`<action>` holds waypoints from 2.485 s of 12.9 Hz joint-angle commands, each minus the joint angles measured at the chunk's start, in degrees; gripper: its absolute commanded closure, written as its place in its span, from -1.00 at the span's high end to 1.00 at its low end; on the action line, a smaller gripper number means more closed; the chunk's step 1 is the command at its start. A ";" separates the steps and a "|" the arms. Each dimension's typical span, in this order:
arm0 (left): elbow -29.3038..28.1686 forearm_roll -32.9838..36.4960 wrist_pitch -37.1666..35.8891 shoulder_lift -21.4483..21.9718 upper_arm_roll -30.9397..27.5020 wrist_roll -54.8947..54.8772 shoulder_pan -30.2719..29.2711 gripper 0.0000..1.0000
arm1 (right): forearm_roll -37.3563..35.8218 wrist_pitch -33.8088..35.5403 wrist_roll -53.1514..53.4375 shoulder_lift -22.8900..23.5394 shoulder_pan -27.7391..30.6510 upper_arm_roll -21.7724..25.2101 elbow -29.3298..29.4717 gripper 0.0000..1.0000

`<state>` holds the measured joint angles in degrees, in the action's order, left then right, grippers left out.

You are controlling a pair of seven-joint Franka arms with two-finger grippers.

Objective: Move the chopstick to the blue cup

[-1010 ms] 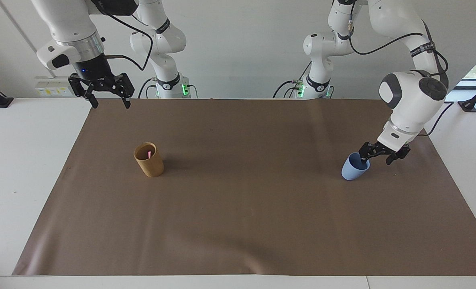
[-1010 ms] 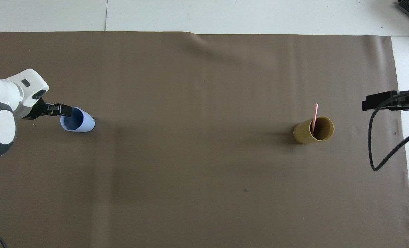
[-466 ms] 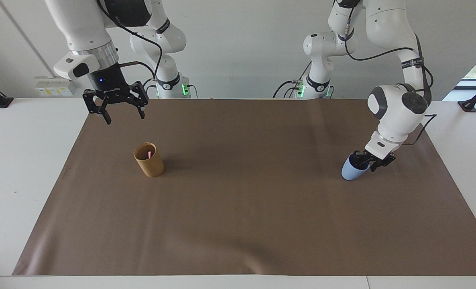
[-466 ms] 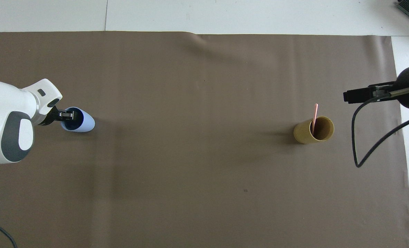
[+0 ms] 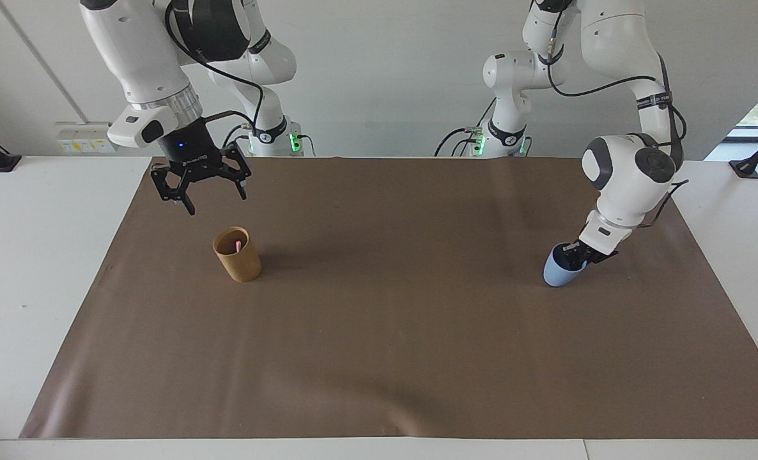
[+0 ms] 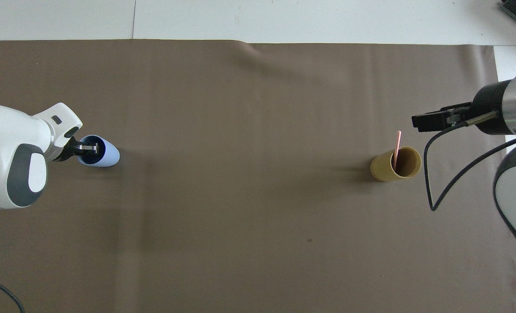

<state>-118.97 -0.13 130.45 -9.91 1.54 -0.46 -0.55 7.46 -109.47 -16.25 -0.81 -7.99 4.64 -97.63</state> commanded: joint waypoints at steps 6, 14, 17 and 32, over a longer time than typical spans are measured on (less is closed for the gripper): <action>0.67 0.39 -0.28 1.47 -0.58 11.26 12.39 -1.00 | 6.67 -6.61 -12.26 -0.86 1.74 0.02 -5.37 1.00; 2.07 0.39 2.71 1.56 -0.49 29.80 29.10 -1.00 | 12.93 -18.22 -23.20 -0.60 1.22 0.02 -16.17 1.00; 3.57 0.04 4.11 -0.02 -0.49 33.67 33.93 -1.00 | 14.69 -22.96 -28.21 0.01 0.96 0.02 -19.70 1.00; 3.13 -0.22 3.24 1.46 -0.92 32.37 34.92 1.00 | 22.25 -27.81 -42.72 1.25 1.84 0.02 -22.17 -0.05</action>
<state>-115.46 -0.13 134.14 -10.42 1.43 32.82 34.75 27.83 -136.23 -56.75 0.99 -6.86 5.04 -118.71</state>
